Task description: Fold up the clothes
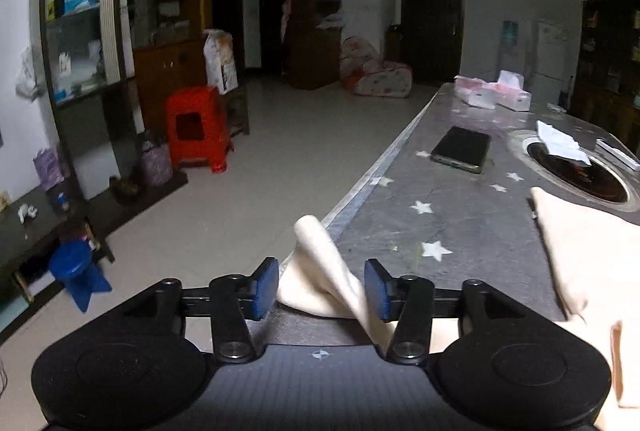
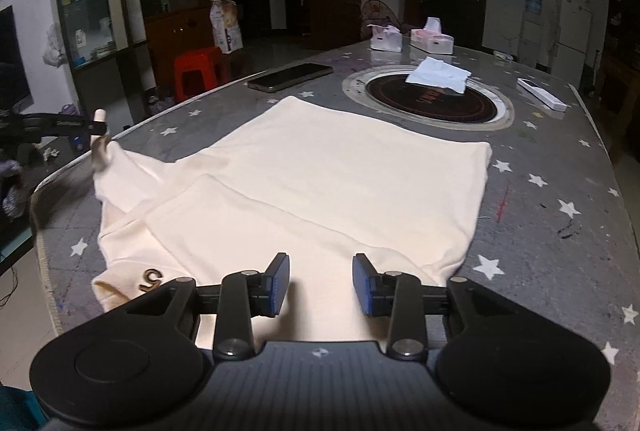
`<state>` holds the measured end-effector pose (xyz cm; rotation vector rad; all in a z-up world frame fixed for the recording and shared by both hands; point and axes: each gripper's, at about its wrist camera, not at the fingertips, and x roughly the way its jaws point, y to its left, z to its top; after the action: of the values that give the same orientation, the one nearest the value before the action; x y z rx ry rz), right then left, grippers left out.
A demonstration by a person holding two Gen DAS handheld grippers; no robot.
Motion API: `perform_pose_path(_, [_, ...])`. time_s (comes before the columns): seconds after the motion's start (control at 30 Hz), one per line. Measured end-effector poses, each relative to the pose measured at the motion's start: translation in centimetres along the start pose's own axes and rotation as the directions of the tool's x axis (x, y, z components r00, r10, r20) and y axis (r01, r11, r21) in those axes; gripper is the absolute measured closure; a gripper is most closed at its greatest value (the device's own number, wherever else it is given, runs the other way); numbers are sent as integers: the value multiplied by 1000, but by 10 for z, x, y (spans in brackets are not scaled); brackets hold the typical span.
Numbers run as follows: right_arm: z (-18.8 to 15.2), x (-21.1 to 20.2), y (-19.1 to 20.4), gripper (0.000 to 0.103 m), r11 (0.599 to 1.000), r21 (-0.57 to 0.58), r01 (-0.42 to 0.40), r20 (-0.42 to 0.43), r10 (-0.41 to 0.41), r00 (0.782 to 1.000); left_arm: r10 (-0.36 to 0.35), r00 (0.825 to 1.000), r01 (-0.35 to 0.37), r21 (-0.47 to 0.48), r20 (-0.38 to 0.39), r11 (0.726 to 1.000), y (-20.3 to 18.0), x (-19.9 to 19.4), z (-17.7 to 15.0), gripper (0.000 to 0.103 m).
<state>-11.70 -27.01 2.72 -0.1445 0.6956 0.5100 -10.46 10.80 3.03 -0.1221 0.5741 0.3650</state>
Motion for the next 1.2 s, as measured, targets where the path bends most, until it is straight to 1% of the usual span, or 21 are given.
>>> perform_pose_path(0.07, [0,-2,3,69,1000,-3,-4,3,4,1000,-13,1000,13,-22,-29,1000,4,8,1,54])
perform_pose_path(0.1, [1,-3,4,69,1000,-5,-3,7,3,1000,-31,999,29,-34,-41,999,4,12,2,60])
perform_pose_path(0.13, [1,-5,4,69,1000,-6,-1,11,1,1000,-48,997,46,-48,-52,998,5,14,2,78])
perform_pose_path(0.2, [1,-10,4,69,1000,-3,3,21,-3,1000,-71,996,67,-71,-60,995,7,17,4,93])
perform_pose_path(0.23, [1,-13,3,69,1000,-1,7,27,-6,1000,-80,995,75,-79,-57,994,7,18,6,97])
perform_pose_path(0.33, [-1,-21,1,69,1000,11,14,42,-15,999,-122,992,119,-84,-20,989,4,10,12,99])
perform_pose_path(0.4, [-3,-26,-1,68,1000,19,18,50,-19,999,-163,986,164,-75,17,984,-3,-1,20,100])
perform_pose_path(0.43, [-3,-29,-3,68,999,28,21,56,-23,998,-188,982,190,-69,33,979,-7,-7,23,100])
perform_pose_path(0.5, [-5,-32,-7,68,999,42,25,64,-28,998,-258,964,261,-46,64,964,-20,-22,31,100])
perform_pose_path(0.57, [-7,-37,-11,68,997,65,29,76,-34,996,-331,939,334,-16,95,942,-35,-38,38,100])
perform_pose_path(0.63, [-10,-41,-15,69,995,89,34,88,-42,995,-412,902,413,20,127,910,-54,-56,44,100])
perform_pose_path(0.73, [-14,-46,-22,68,993,115,40,98,-52,994,-537,828,532,79,158,843,-85,-82,45,100])
perform_pose_path(0.83, [-19,-52,-28,68,989,141,52,104,-67,992,-650,746,635,142,147,760,-119,-100,36,99])
perform_pose_path(0.9, [-23,-55,-32,68,985,160,61,106,-78,991,-728,680,707,183,91,683,-143,-107,23,97])
perform_pose_path(0.93, [-25,-57,-34,68,984,166,65,107,-84,991,-755,652,733,202,61,649,-153,-109,15,93])
perform_pose_path(0.97, [-26,-58,-35,68,983,172,68,108,-88,990,-774,632,752,223,23,620,-163,-111,6,90])
perform_pose_path(1.03, [-28,-61,-38,68,980,183,75,107,-96,990,-792,608,771,273,-49,575,-178,-115,-11,77])
perform_pose_path(1.1, [-30,-63,-40,68,979,188,79,107,-100,989,-797,596,781,302,-99,547,-182,-116,-25,72])
perform_pose_path(1.13, [-30,-64,-40,68,979,189,80,108,-102,989,-798,591,785,312,-121,535,-182,-115,-30,72])
perform_pose_path(1.17, [-30,-64,-40,68,979,189,79,109,-101,989,-794,593,785,321,-136,530,-178,-113,-33,72])
perform_pose_path(1.2, [-29,-64,-40,68,979,186,77,109,-99,989,-785,602,778,330,-147,535,-176,-111,-35,72])
